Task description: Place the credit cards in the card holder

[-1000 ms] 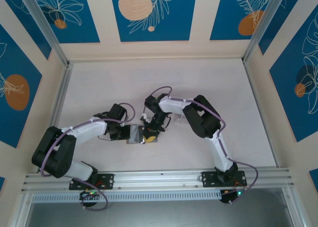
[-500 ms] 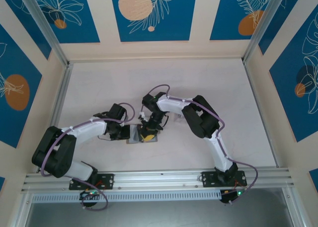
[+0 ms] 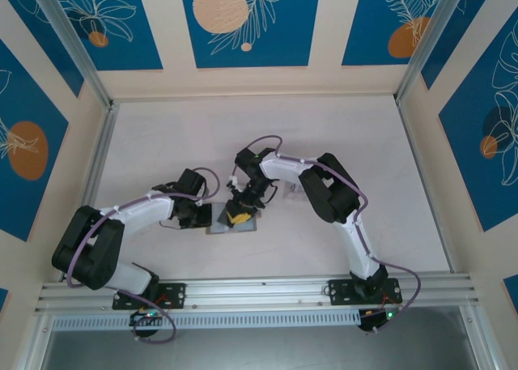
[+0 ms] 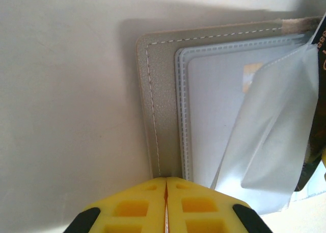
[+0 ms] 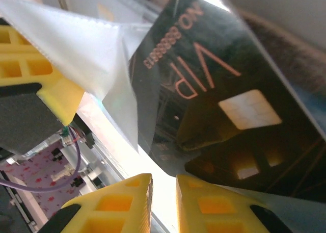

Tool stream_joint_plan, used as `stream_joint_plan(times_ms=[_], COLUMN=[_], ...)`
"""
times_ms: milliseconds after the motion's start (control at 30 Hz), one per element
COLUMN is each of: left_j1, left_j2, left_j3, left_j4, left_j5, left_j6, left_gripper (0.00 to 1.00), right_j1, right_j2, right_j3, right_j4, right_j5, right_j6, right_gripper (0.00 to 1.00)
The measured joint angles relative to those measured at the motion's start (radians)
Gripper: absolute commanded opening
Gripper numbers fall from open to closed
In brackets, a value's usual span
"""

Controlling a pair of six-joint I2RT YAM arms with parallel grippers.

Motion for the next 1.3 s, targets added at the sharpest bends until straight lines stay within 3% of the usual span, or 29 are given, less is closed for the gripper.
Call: stream_joint_plan(times_ms=[433, 733, 1300], left_j1=[0.000, -0.019, -0.088], left_j2=[-0.035, -0.157, 0.075], left_j3=[-0.003, 0.082, 0.090], left_j4=[0.006, 0.002, 0.127], left_j5=[-0.004, -0.019, 0.029], left_j6=[-0.011, -0.031, -0.061], left_gripper=[0.07, 0.08, 0.06], right_j1=[0.001, 0.002, -0.010], right_j2=[-0.047, -0.056, -0.090], right_j3=[-0.081, -0.091, -0.091], right_j4=[0.085, 0.093, 0.089], right_j5=[-0.006, 0.002, 0.002], right_j6=[0.059, 0.058, 0.058], right_gripper=[0.21, 0.21, 0.20])
